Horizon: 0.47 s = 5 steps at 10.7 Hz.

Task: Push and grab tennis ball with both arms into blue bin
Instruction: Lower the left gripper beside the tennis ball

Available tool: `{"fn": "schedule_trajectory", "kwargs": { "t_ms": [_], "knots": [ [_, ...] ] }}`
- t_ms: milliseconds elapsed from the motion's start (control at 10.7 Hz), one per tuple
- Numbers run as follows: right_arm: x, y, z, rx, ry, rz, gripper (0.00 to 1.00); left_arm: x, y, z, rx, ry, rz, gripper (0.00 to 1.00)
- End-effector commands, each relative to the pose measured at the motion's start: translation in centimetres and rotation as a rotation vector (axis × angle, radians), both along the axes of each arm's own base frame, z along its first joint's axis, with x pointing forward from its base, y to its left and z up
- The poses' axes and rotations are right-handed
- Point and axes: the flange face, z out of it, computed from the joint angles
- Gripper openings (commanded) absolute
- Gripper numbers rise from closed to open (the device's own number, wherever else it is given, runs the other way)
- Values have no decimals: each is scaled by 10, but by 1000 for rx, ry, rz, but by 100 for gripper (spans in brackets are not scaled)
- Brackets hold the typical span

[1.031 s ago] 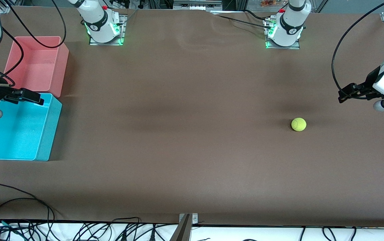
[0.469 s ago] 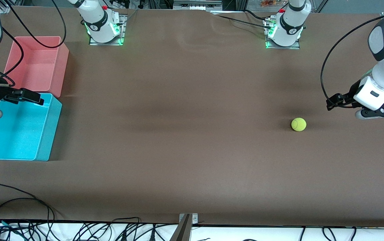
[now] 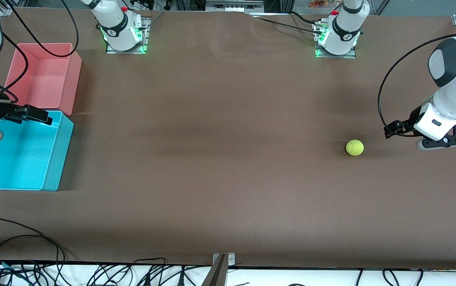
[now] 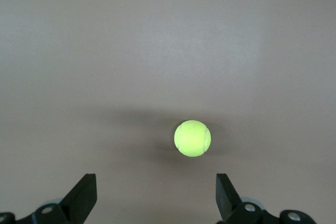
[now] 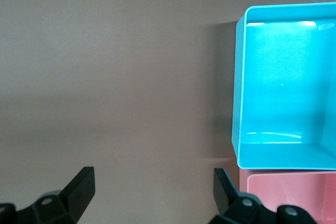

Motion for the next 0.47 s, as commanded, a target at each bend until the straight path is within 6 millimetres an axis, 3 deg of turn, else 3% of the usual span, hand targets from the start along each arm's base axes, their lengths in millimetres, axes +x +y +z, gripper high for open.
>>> {"fn": "schedule_trajectory", "kwargs": {
  "t_ms": [0,375],
  "knots": [
    [3,-1,6,16,-9,-1,100,10,9,-38,23,20,-15,100],
    [4,-1,5,18,-7,0,100,18,18,-90,13,64,-113,100]
  ]
}}
